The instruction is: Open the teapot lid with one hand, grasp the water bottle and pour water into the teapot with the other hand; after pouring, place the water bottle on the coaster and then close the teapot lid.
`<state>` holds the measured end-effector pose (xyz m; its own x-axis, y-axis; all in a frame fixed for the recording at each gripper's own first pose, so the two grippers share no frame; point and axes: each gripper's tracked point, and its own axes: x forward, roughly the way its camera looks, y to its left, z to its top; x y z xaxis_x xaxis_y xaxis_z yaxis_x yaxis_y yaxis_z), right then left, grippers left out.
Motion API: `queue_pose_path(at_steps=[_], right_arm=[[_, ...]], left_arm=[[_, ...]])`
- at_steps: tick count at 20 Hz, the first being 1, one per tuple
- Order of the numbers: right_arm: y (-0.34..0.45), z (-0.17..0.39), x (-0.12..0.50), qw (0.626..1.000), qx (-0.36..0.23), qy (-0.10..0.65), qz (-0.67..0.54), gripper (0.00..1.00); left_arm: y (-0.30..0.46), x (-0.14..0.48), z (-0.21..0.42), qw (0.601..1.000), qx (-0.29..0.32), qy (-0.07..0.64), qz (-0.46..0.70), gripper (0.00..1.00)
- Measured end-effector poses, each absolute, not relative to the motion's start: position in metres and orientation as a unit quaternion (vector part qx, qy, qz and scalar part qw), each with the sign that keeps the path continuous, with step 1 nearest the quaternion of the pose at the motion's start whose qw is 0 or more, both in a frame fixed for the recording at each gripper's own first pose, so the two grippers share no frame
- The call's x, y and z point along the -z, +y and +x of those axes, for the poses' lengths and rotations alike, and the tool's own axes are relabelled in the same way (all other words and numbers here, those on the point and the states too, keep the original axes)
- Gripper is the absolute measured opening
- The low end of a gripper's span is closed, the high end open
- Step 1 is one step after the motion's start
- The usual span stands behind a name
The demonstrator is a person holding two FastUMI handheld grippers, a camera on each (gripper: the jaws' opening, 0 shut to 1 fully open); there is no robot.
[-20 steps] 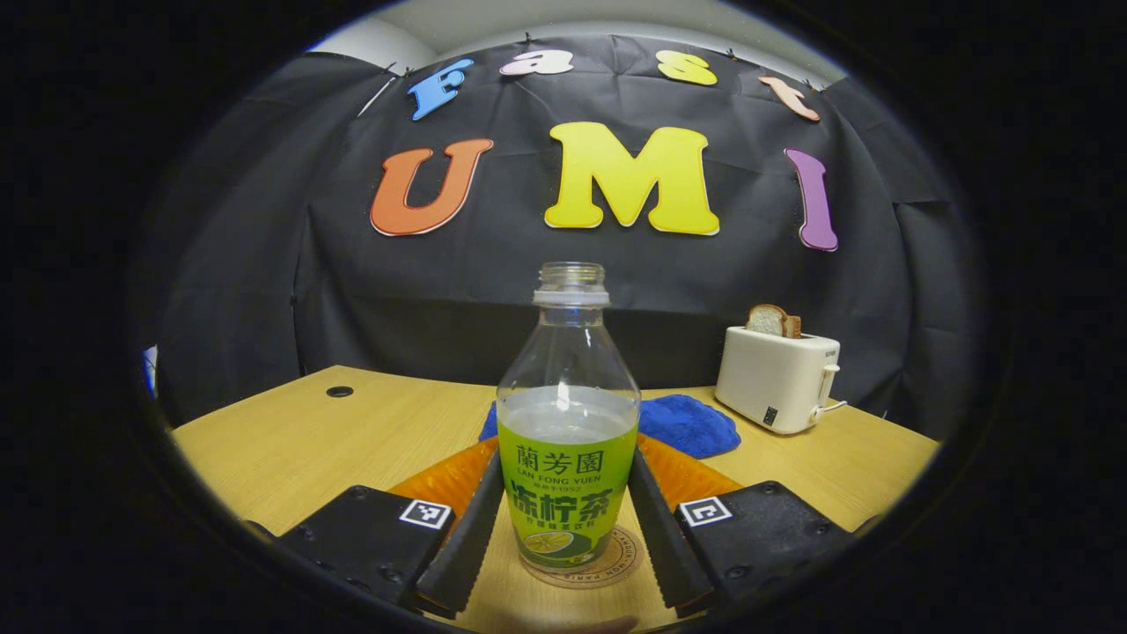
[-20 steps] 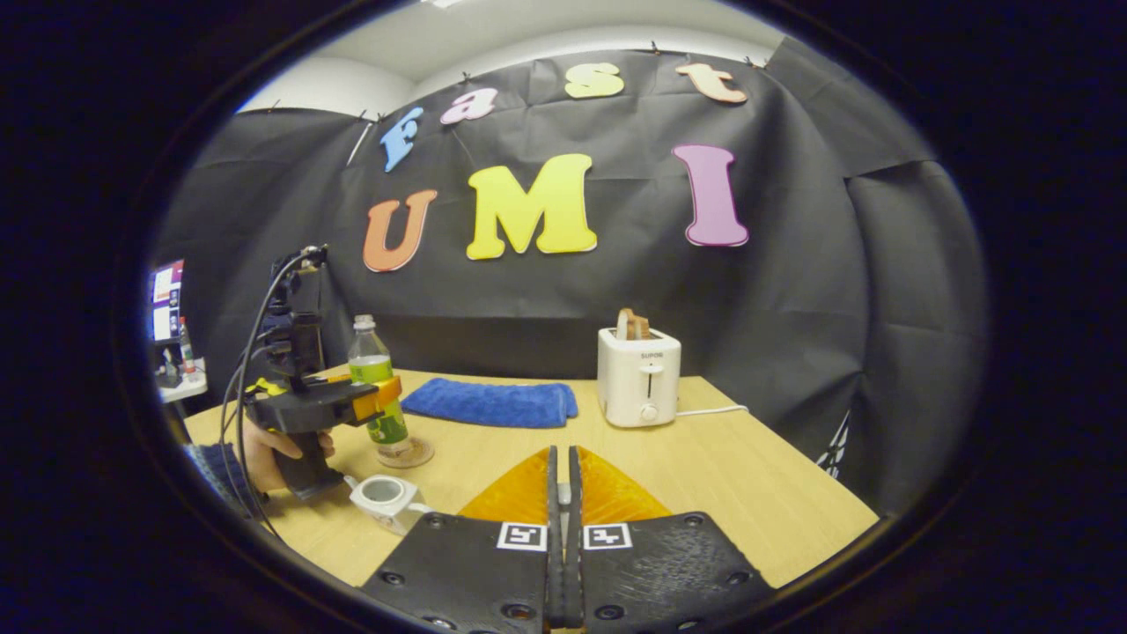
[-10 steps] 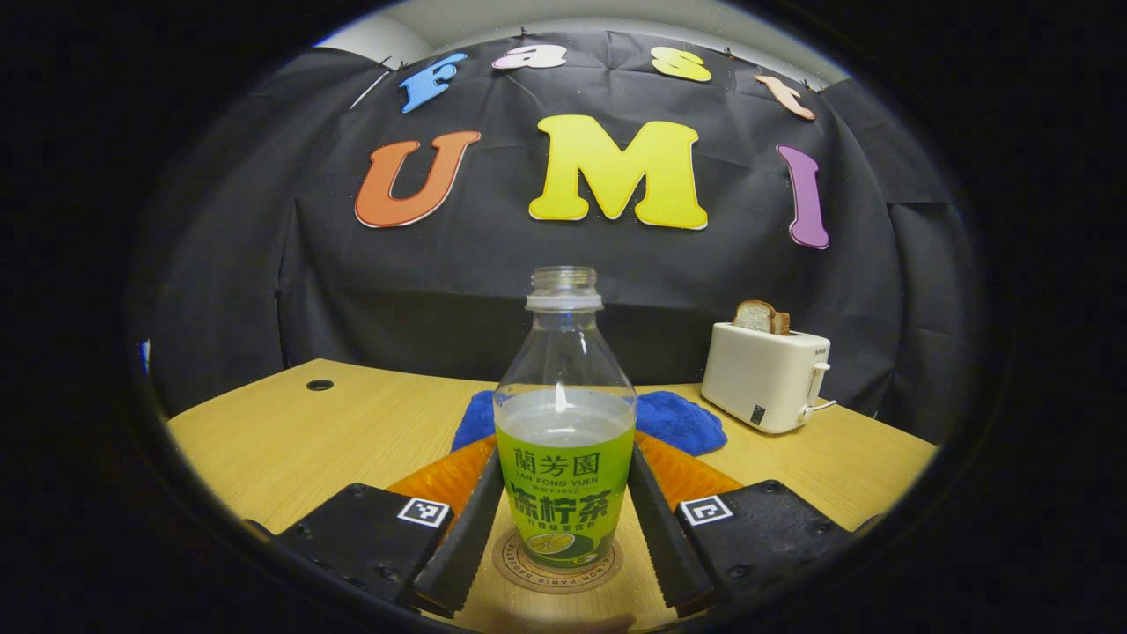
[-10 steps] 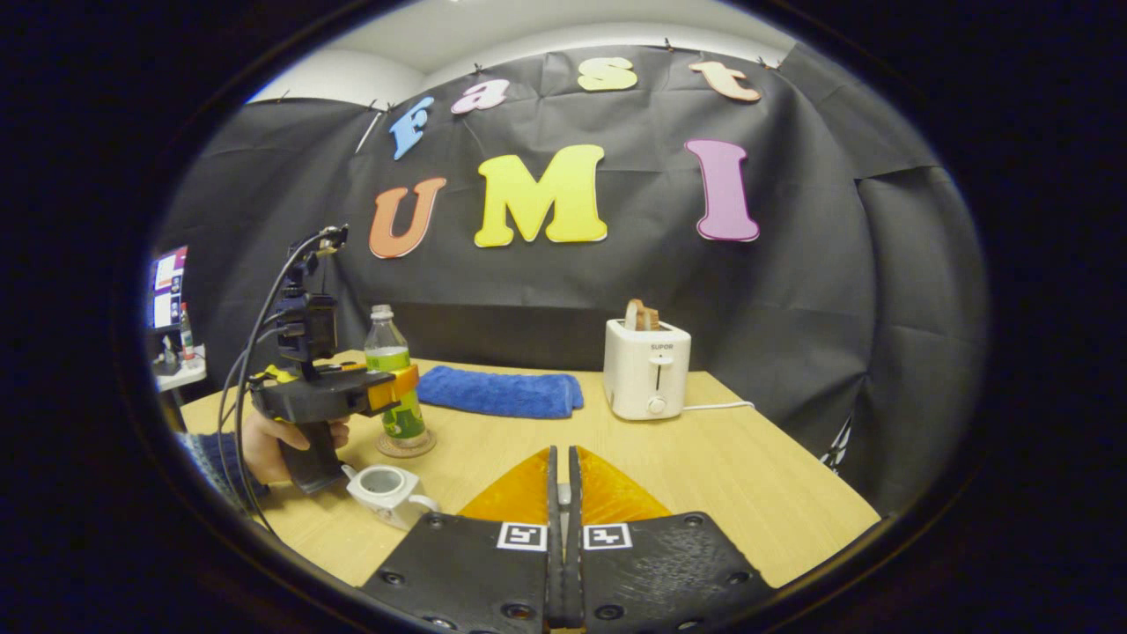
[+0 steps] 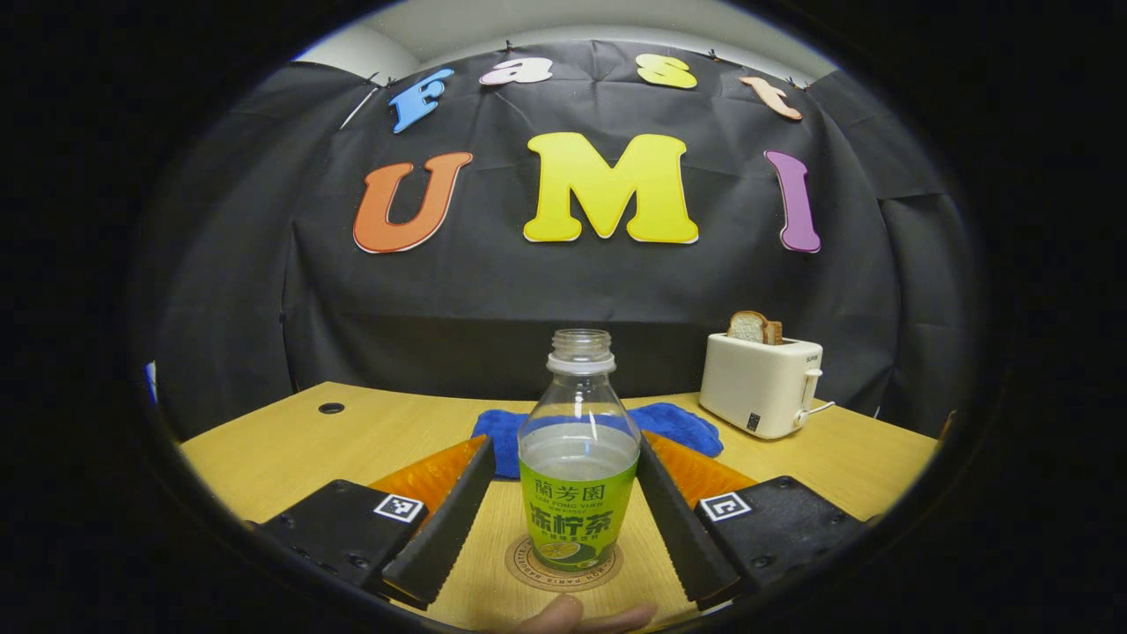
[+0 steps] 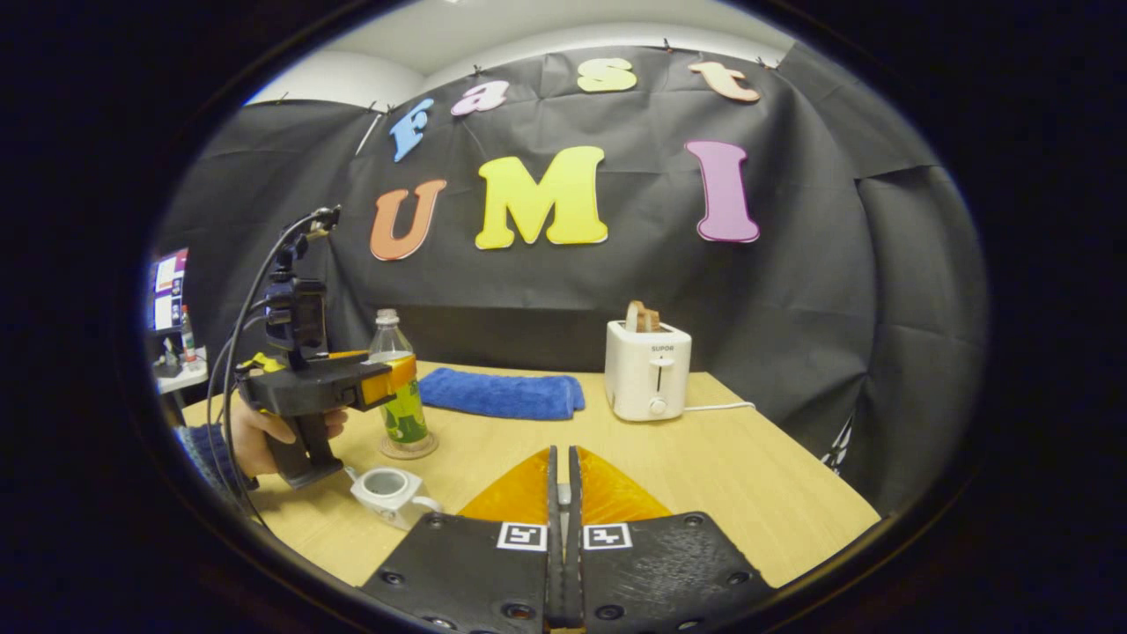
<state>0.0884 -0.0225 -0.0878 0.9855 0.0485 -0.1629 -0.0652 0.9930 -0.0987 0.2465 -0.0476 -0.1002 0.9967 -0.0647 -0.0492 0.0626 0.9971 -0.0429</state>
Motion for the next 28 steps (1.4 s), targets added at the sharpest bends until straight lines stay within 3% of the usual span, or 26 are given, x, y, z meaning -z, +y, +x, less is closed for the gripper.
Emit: queue_pose_path(at_steps=[12,20,28], right_arm=[[0.017,0.069,0.072,0.995,-0.049,0.05,-0.067,0.01],[0.082,0.086,0.08,0.987,-0.152,0.052,-0.016,0.0],[0.124,0.111,0.102,0.984,-0.161,0.072,0.003,0.0]], left_arm=[[-0.035,0.028,0.155,1.0,0.025,-0.01,-0.012,0.98],[0.012,0.022,0.073,1.0,-0.017,-0.011,0.018,0.98],[0.036,0.012,0.042,1.0,-0.011,-0.015,-0.007,0.98]])
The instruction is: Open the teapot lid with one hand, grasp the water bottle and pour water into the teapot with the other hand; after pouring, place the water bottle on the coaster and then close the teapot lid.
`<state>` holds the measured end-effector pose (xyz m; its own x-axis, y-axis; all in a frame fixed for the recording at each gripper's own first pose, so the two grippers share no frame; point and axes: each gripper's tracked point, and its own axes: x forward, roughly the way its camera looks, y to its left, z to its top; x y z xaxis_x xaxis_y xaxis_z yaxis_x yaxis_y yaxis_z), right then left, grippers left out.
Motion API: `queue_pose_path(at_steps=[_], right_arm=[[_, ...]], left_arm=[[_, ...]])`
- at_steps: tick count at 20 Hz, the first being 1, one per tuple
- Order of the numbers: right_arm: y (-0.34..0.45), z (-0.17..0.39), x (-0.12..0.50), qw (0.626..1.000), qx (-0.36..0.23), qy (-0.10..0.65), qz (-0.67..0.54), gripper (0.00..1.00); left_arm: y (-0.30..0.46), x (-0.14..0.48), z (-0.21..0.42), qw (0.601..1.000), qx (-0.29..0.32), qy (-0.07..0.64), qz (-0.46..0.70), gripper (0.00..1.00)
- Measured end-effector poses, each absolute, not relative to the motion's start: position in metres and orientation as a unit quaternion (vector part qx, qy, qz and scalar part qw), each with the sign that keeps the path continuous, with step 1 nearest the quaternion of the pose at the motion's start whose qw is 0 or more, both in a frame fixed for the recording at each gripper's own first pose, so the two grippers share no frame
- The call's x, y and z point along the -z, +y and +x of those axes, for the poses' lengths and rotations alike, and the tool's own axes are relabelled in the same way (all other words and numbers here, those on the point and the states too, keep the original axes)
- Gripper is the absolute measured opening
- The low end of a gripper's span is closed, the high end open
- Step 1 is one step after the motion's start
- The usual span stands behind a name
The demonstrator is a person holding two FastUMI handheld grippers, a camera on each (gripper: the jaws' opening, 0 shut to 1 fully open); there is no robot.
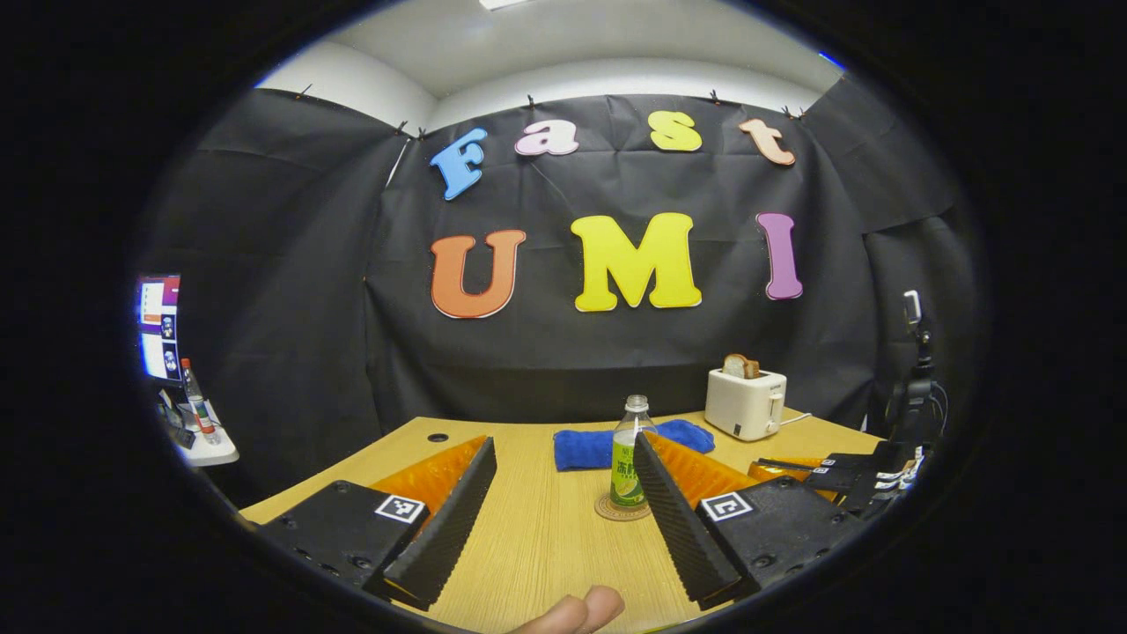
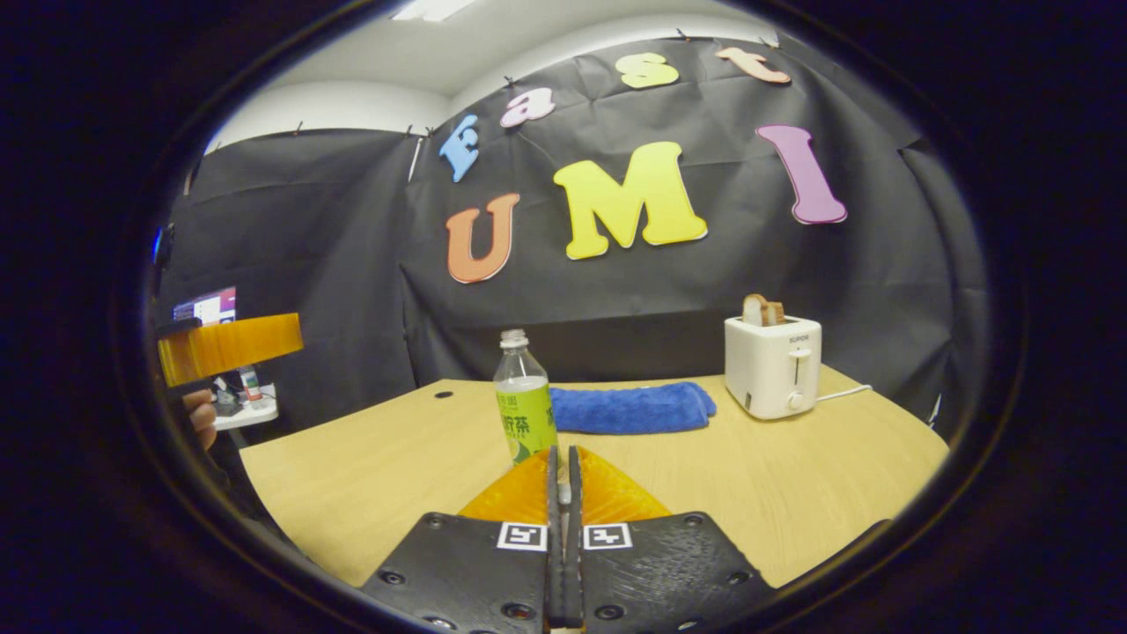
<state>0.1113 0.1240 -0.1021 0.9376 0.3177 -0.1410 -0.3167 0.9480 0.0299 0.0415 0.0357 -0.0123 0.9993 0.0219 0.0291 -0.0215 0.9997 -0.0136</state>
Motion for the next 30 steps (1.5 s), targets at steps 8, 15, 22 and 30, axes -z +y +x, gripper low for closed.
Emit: queue_pose_path(at_steps=[8,15,22,30], right_arm=[[0.144,0.128,0.134,0.983,-0.164,0.082,-0.006,0.0],[0.137,0.139,0.17,0.983,-0.145,0.113,-0.009,0.0],[0.136,0.136,0.163,0.984,-0.138,0.109,-0.004,0.12],[0.131,0.114,0.112,0.989,-0.129,0.073,-0.02,0.88]], left_arm=[[0.052,0.0,0.031,0.999,0.002,-0.027,-0.027,0.98],[0.047,0.003,0.033,0.999,0.013,-0.022,-0.022,0.98],[0.042,0.005,0.034,0.999,0.018,-0.019,-0.018,0.98],[0.045,0.005,0.033,1.0,0.01,-0.016,-0.024,0.98]])
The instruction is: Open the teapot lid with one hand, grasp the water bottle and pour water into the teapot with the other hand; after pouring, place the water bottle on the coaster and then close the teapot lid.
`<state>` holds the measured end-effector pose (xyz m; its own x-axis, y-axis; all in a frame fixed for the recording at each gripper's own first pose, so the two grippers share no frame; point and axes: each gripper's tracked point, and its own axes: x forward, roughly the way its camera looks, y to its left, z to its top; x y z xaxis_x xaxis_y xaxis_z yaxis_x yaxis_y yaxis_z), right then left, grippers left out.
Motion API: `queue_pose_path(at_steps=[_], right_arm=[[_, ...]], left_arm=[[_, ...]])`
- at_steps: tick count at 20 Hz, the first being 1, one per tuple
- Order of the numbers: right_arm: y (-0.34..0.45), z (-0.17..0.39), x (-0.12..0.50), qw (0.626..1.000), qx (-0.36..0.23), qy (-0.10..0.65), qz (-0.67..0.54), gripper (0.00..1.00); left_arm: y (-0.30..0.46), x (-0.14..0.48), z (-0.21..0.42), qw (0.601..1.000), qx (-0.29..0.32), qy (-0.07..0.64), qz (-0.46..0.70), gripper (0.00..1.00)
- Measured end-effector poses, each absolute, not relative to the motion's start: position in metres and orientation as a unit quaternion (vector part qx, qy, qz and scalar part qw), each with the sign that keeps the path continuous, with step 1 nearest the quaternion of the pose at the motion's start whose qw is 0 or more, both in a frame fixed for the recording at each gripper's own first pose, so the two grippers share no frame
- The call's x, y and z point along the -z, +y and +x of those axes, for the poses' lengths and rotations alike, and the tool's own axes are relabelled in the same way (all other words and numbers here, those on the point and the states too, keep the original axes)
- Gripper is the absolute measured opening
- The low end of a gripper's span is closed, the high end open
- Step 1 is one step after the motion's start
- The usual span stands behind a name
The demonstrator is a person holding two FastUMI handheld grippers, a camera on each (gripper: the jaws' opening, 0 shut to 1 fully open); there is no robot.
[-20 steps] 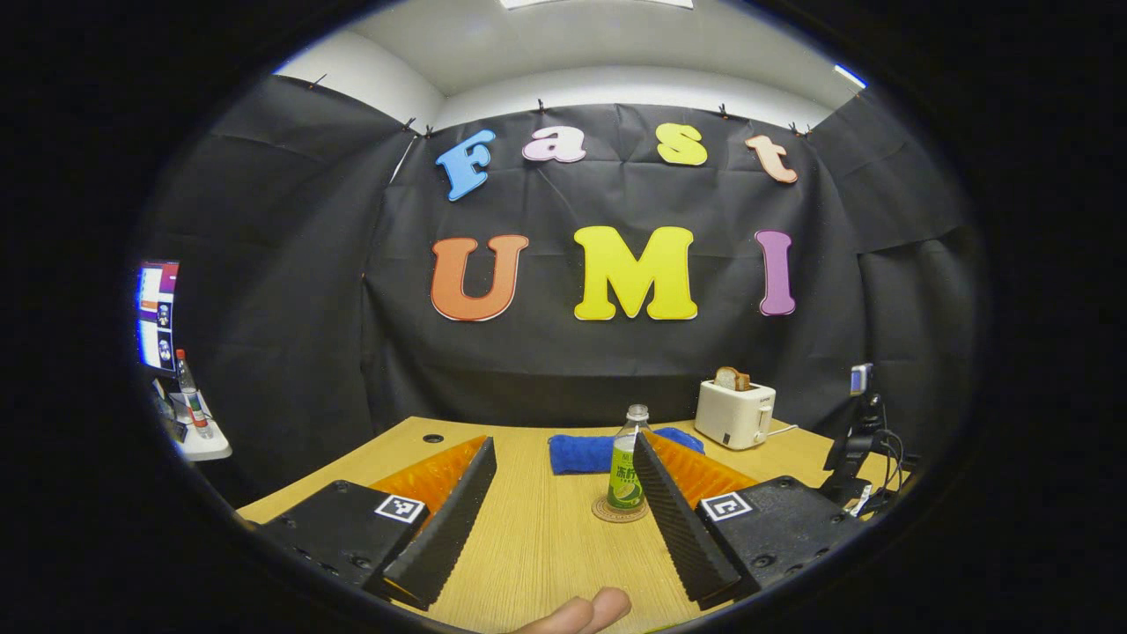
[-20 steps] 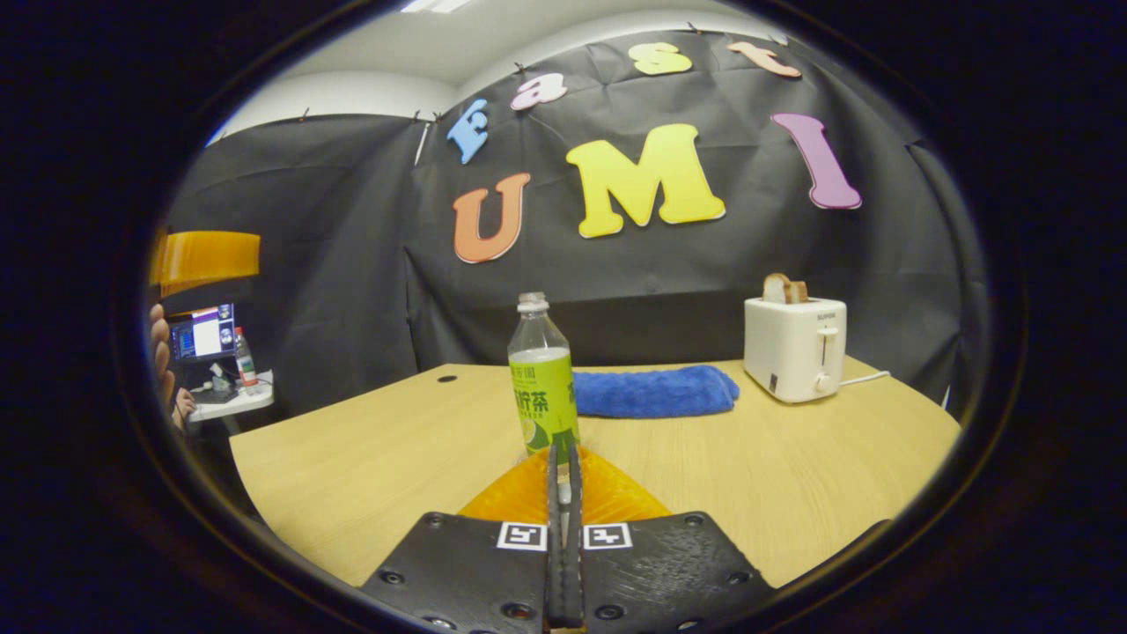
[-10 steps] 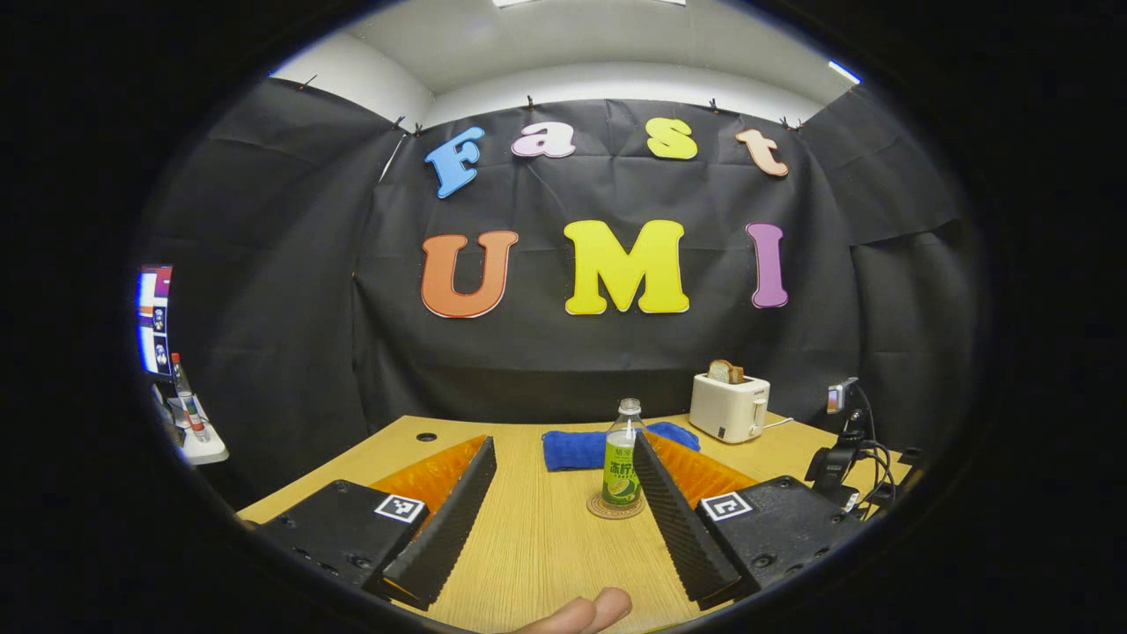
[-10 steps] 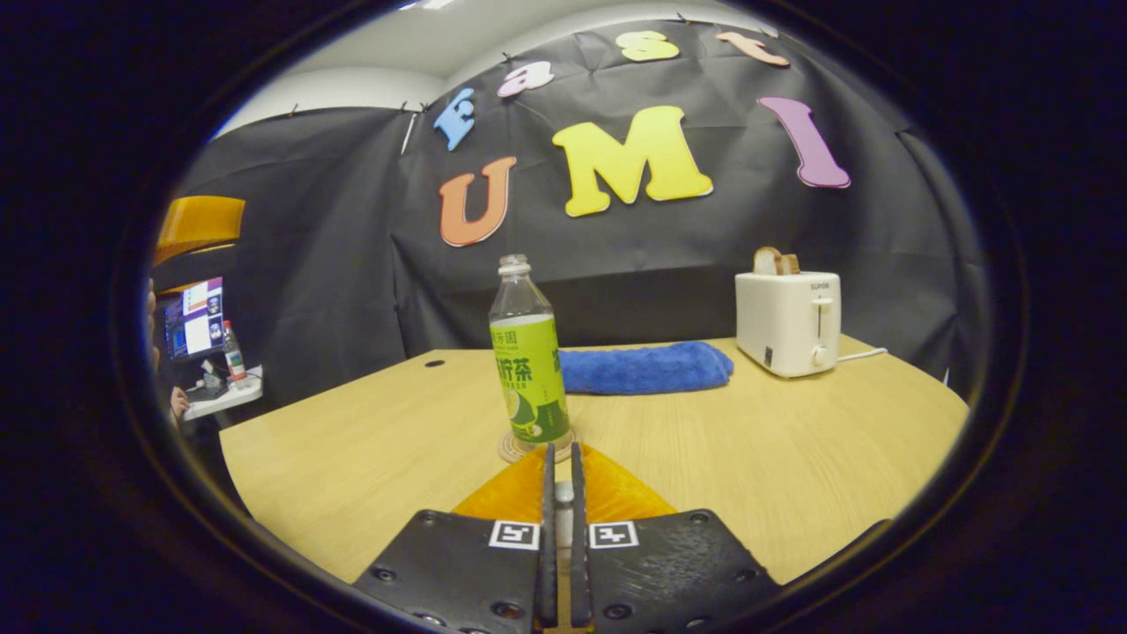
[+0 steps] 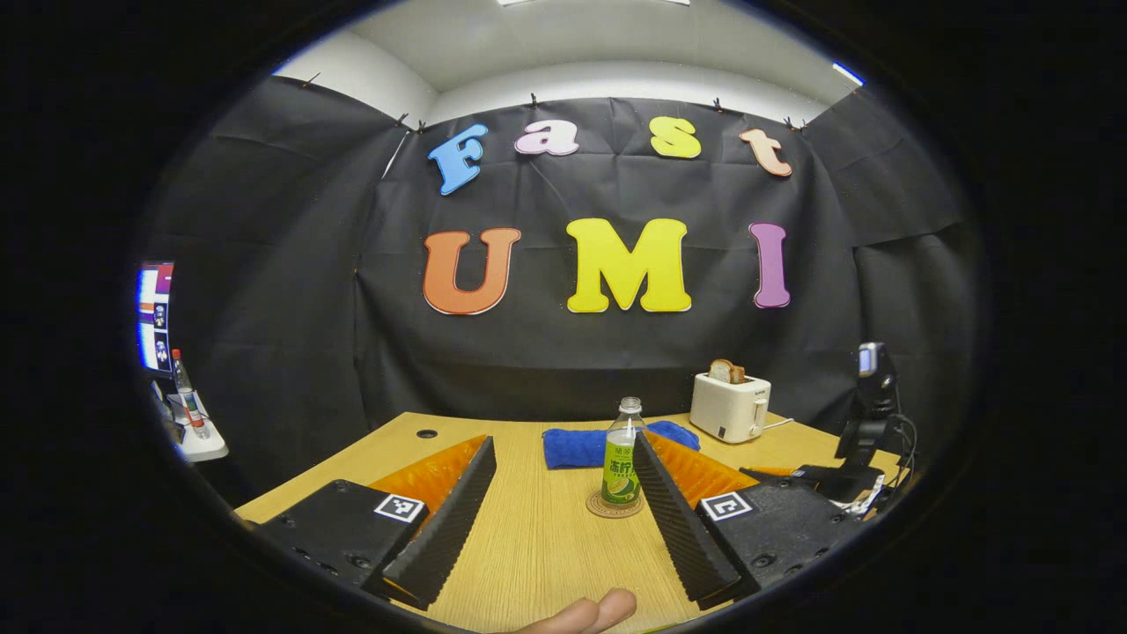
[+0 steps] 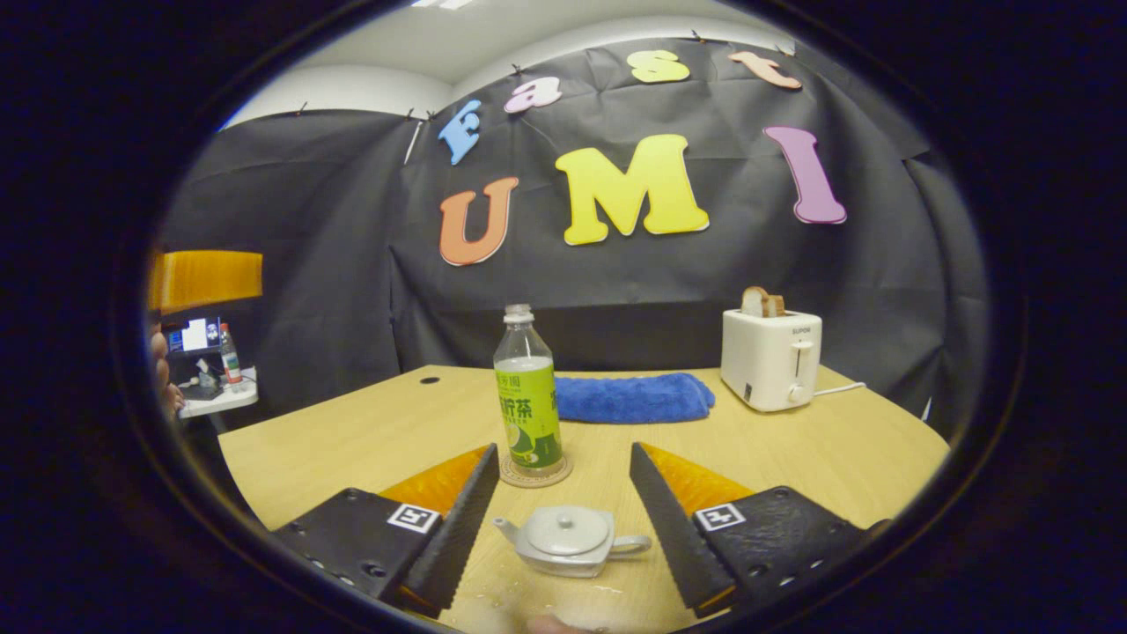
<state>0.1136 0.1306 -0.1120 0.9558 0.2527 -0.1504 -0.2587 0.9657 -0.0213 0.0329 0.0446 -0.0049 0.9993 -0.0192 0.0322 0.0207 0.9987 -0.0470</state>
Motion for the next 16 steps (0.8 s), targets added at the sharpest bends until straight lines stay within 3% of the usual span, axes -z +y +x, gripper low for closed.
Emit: queue_pose_path(at_steps=[2,4,11,16], right_arm=[[0.122,0.105,0.094,0.99,-0.121,0.062,-0.023,0.97],[0.112,0.096,0.076,0.992,-0.111,0.052,-0.022,0.99],[0.046,0.058,0.011,0.998,-0.057,0.022,-0.035,0.96],[-0.005,0.037,-0.017,0.999,-0.015,0.005,-0.052,0.95]], left_arm=[[0.044,0.007,0.033,1.0,0.006,-0.013,-0.023,0.98],[0.041,0.009,0.034,1.0,0.004,-0.01,-0.02,0.98],[0.014,0.005,0.031,1.0,0.01,-0.015,-0.002,0.98],[0.017,0.005,0.026,0.998,-0.054,-0.018,0.026,0.96]])
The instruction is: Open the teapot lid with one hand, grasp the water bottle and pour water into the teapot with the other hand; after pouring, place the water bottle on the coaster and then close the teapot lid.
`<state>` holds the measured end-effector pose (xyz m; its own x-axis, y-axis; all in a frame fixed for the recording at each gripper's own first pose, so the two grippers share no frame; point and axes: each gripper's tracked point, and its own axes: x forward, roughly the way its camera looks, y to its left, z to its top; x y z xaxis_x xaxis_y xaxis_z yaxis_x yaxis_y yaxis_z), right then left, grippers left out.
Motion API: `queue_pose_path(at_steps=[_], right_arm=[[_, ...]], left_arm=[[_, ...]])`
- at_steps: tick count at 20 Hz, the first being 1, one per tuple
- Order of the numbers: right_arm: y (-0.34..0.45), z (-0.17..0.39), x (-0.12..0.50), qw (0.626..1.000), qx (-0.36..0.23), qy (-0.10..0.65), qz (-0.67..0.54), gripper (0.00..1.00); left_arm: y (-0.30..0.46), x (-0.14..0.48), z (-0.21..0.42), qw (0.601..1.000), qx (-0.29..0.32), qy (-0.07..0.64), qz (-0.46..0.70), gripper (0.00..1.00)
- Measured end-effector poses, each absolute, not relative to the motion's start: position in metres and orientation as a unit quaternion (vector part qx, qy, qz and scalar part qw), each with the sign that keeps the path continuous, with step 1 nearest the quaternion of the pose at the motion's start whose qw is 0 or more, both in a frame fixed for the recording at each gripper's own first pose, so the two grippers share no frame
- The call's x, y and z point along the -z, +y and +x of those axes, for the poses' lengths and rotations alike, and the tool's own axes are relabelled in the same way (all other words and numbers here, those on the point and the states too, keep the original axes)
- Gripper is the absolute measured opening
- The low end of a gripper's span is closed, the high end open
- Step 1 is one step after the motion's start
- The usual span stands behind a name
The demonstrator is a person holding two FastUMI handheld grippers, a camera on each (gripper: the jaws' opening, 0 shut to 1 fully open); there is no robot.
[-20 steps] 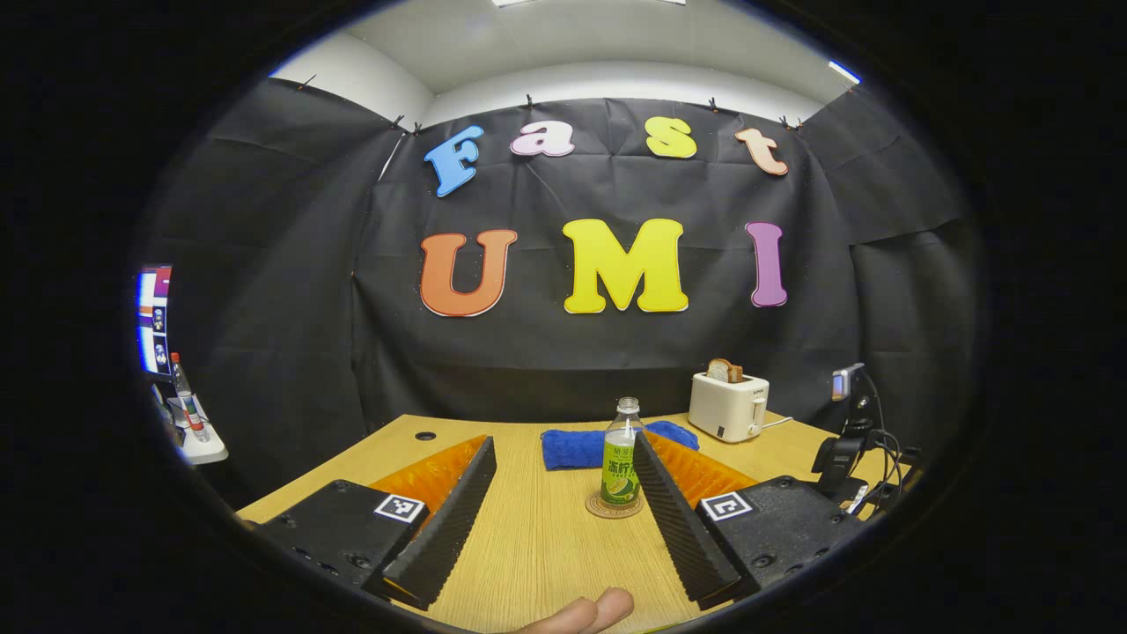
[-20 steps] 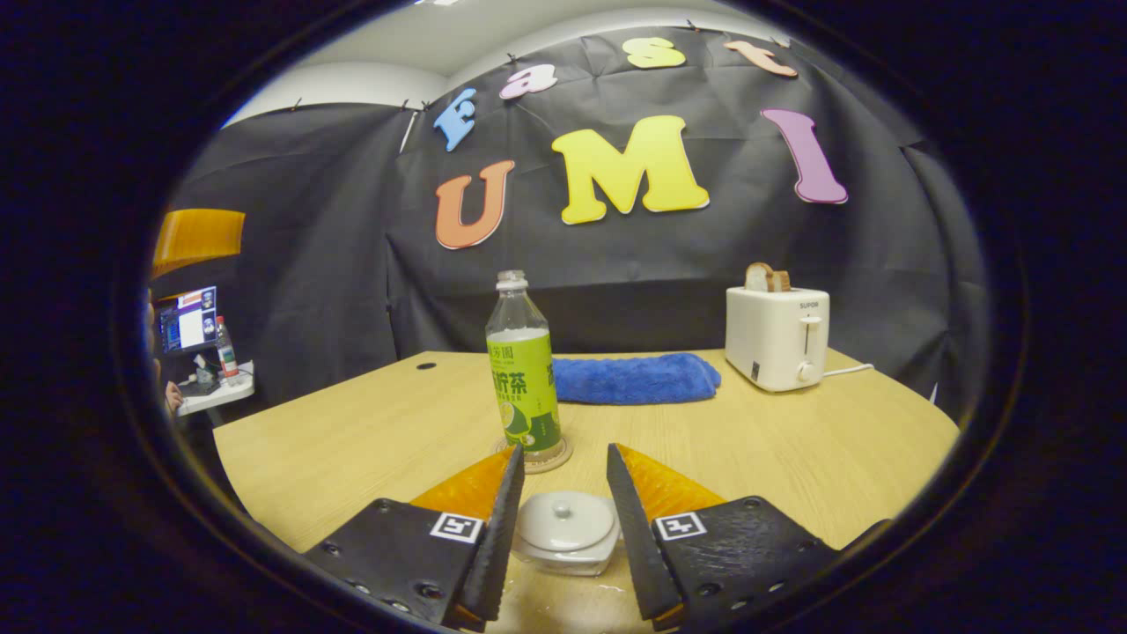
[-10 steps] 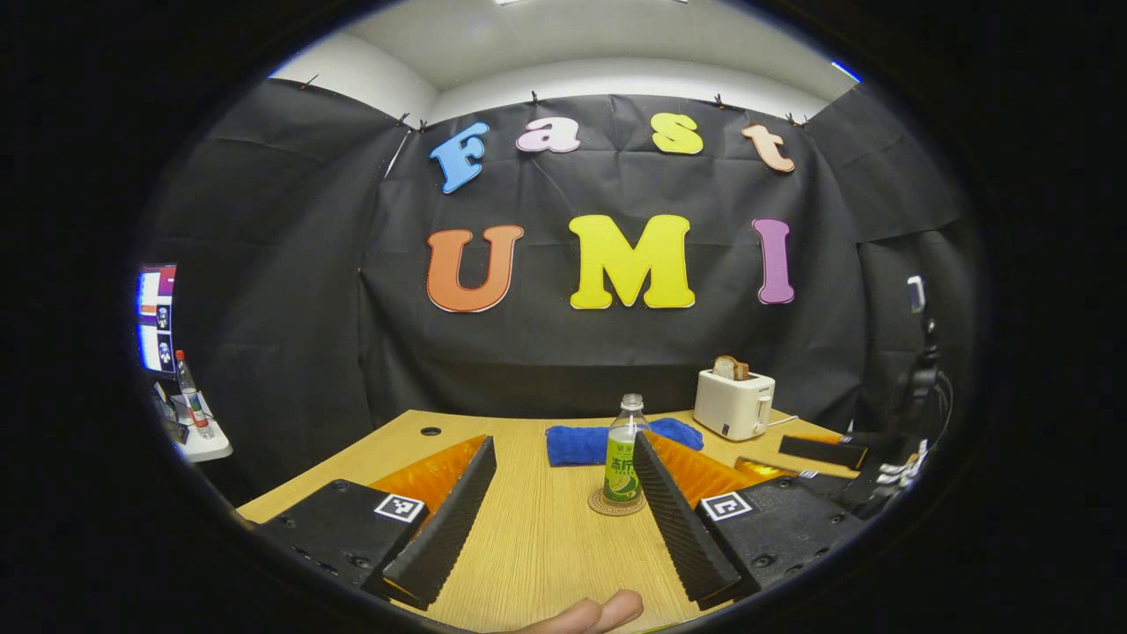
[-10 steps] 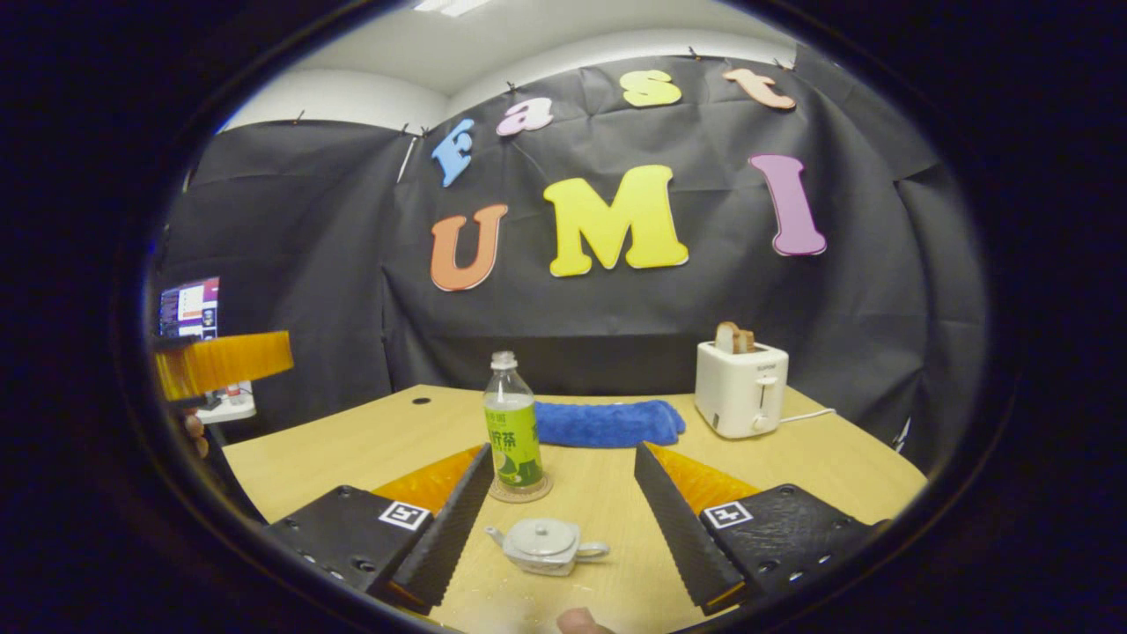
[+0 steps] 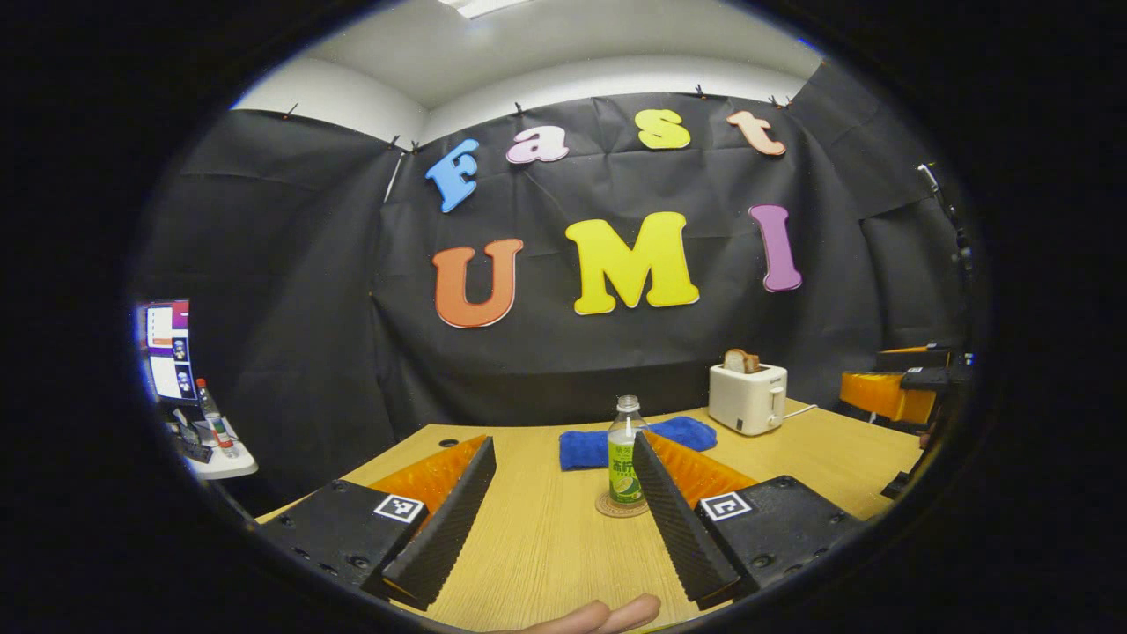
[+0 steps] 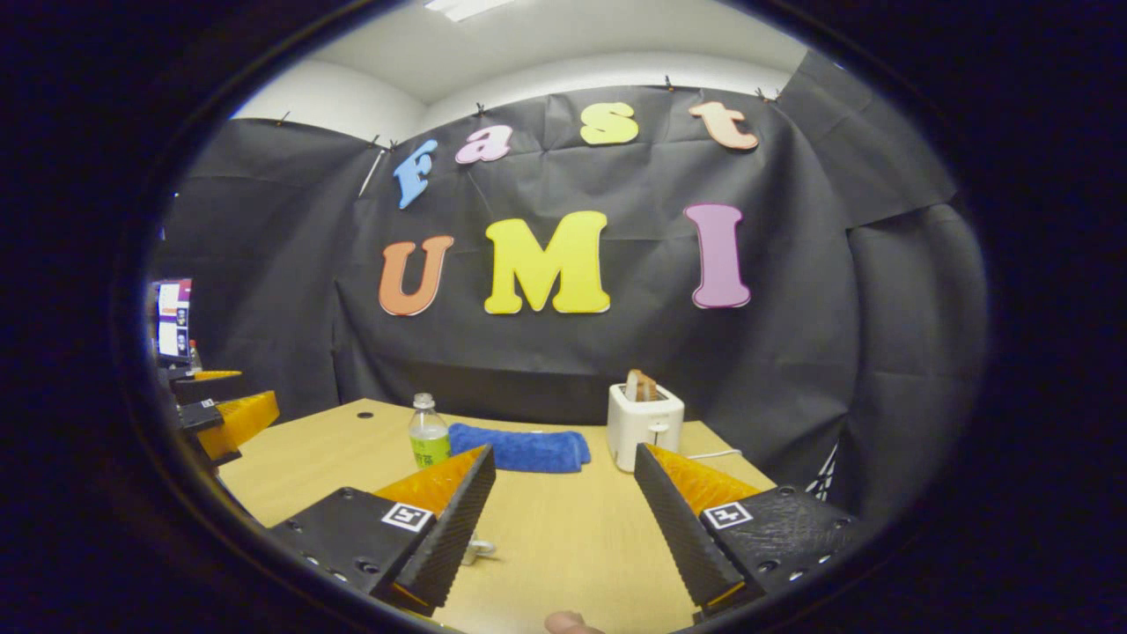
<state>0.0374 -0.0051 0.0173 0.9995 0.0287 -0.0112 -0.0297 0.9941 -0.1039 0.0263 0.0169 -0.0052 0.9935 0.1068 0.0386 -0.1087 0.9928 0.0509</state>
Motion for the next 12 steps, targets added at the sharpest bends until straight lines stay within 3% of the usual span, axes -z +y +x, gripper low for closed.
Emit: queue_pose_path(at_steps=[6,12], right_arm=[[-0.029,0.017,-0.001,0.998,-0.027,0.009,-0.06,0.95],[-0.036,0.016,-0.005,0.999,-0.033,0.008,-0.029,0.95]], left_arm=[[-0.014,0.028,0.032,0.999,-0.02,0.016,-0.022,0.98],[0.004,0.023,0.031,0.999,-0.044,0.014,-0.011,0.98]])
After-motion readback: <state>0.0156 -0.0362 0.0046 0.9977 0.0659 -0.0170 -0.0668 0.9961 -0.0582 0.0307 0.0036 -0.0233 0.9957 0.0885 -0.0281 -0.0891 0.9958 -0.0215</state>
